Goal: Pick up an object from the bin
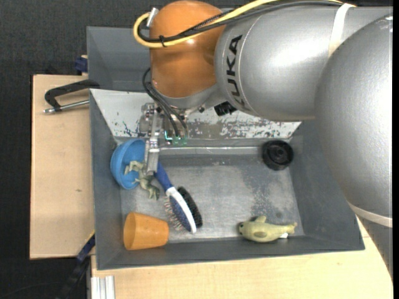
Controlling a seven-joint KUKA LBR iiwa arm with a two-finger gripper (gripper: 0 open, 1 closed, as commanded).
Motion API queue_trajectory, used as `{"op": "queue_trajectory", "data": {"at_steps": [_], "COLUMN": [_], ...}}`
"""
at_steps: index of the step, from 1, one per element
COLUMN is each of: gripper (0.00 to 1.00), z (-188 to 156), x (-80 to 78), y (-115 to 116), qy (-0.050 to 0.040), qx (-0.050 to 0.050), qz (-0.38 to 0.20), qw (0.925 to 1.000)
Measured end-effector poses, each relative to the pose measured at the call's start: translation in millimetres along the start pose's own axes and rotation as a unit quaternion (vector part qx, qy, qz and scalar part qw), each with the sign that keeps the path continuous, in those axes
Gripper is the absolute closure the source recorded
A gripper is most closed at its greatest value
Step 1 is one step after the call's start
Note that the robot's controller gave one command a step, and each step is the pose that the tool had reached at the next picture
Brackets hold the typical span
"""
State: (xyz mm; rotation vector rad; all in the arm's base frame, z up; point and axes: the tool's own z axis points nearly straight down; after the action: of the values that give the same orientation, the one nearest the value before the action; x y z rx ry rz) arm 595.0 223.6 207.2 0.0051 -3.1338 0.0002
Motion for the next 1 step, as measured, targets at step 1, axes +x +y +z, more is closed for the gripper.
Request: {"op": "queue_trajectory", "data": {"at_steps": [1], "gripper": [0.00], "z": [35.1], "x": [45.5], "y": [-54.2], "qy": [-0.0007], "qx": [0.001], "qz": [0.050], "qw": [0.9988]}}
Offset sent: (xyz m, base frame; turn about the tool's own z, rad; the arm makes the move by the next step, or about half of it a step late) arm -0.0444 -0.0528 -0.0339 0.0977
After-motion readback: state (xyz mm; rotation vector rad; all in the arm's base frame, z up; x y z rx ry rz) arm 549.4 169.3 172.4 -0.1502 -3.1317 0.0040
